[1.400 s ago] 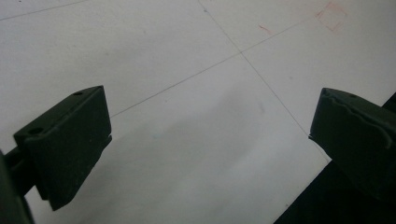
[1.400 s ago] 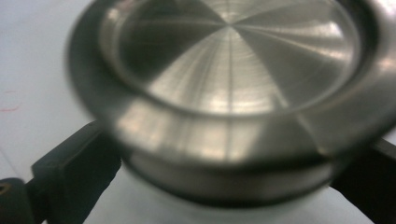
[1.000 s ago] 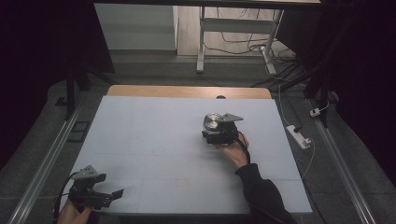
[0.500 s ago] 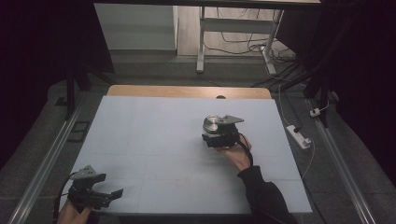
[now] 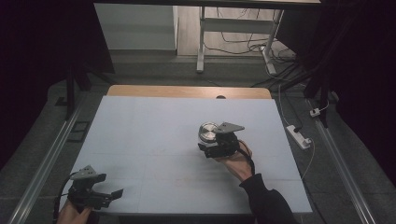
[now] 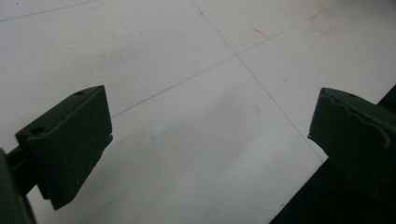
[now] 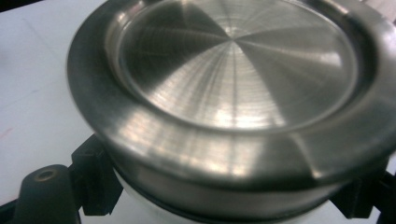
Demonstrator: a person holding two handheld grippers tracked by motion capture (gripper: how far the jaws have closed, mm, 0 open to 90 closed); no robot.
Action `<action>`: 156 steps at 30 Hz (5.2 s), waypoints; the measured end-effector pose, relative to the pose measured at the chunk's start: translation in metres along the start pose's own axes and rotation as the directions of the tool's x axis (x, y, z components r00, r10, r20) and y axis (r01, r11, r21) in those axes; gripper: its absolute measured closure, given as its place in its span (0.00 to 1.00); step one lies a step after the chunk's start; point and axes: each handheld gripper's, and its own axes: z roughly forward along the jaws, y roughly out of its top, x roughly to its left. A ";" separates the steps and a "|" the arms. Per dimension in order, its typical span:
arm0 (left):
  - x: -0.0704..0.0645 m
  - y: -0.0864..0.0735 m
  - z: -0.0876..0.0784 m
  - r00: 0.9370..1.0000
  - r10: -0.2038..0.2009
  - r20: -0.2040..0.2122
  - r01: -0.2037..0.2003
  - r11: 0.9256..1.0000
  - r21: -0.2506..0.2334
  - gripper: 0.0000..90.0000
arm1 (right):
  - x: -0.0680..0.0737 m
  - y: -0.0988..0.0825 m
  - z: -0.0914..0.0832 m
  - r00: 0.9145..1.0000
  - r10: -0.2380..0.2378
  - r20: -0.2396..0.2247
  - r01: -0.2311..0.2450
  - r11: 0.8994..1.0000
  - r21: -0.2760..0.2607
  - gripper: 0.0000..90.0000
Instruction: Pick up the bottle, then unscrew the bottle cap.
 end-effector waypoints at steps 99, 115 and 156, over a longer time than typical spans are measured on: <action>-0.069 0.151 0.063 0.853 0.446 0.272 -0.422 0.895 -0.144 0.00 | 0.070 -0.016 -0.030 0.953 -0.153 -0.261 0.149 0.988 -0.032 0.17; -0.097 0.182 0.091 0.575 0.641 0.509 -0.648 0.736 -0.195 0.04 | 0.074 -0.012 -0.019 0.860 -0.254 -0.442 0.266 0.963 -0.036 0.17; -0.112 0.179 0.084 0.451 0.696 0.559 -0.712 0.658 -0.245 0.15 | 0.091 -0.008 -0.021 0.799 -0.297 -0.523 0.306 0.949 -0.072 0.17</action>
